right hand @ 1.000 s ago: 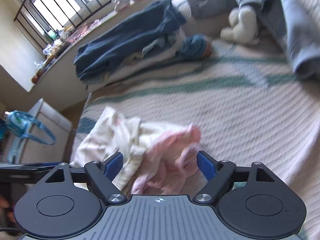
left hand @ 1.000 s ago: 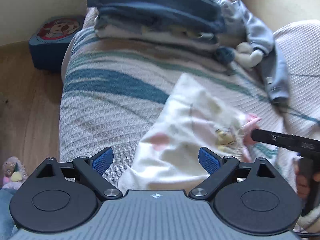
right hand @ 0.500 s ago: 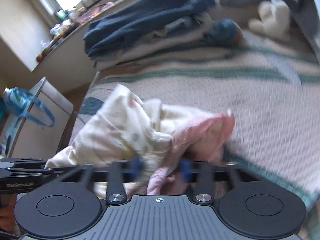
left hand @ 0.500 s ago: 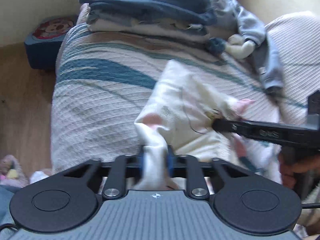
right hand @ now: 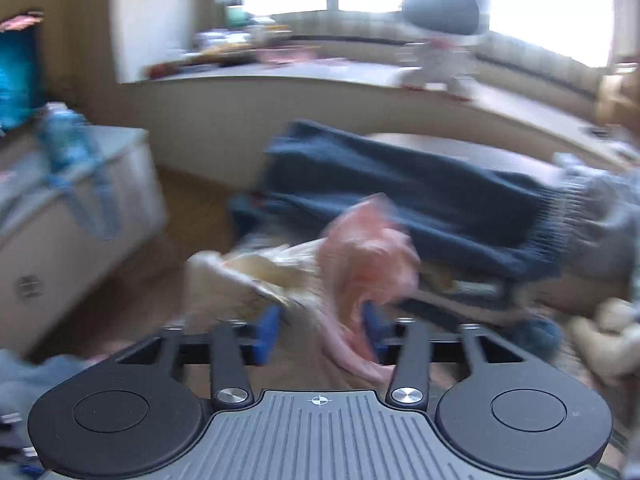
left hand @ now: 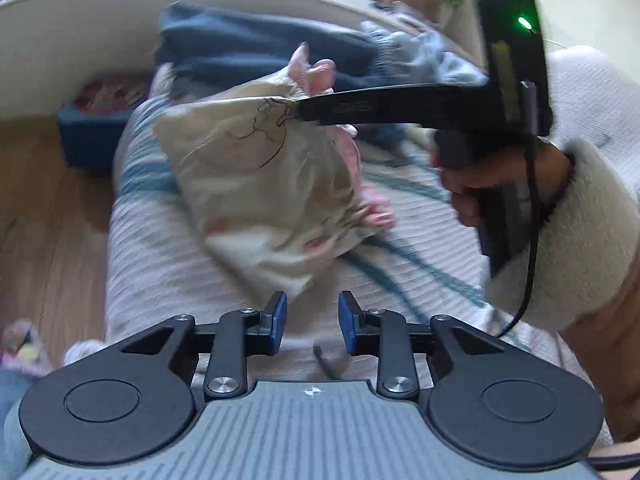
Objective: Fold clothes
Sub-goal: 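Grasp the waistband with both grippers and lift the folded pants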
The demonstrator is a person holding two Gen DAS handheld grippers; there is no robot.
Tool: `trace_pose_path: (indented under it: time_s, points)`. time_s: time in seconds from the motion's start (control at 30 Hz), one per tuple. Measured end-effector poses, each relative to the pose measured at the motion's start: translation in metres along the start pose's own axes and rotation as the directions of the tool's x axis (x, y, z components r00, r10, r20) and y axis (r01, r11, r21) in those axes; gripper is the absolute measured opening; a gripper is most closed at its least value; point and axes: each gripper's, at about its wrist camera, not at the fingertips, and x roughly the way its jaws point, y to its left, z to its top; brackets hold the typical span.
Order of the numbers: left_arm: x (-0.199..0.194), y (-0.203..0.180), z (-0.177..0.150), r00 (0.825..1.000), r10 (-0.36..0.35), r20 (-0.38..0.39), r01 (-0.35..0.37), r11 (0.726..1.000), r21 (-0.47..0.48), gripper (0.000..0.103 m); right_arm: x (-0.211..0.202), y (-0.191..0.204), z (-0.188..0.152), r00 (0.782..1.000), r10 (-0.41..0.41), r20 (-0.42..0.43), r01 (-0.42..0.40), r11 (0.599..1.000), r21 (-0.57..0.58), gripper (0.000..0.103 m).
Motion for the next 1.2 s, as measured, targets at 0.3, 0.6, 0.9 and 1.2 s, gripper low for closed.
trace_pose_path:
  time_s: [0.3,0.6,0.9,1.2]
  points:
    - [0.014,0.058,0.065,0.992,0.093,0.084,-0.092,0.996,-0.012,0.072,-0.032,-0.056,-0.065,0.993,0.100,-0.057,-0.062,0.885,0.461,0.077]
    - [0.112,0.057,0.136,0.991,0.137,-0.007,-0.132,0.966,0.223,0.075,-0.011,-0.037,-0.110,0.969,0.215,-0.125,-0.071,0.719,0.691,0.077]
    - [0.162,0.064,0.143,0.995,0.090,-0.029,-0.081,0.968,0.240,0.060,0.023,-0.020,-0.098,0.977,0.143,-0.159,-0.011,0.776,0.631,0.067]
    - [0.128,0.048,0.130,0.998,0.059,-0.022,-0.054,0.985,0.163,0.011,0.018,-0.021,-0.089,0.985,0.088,-0.151,0.009,0.839,0.545,0.008]
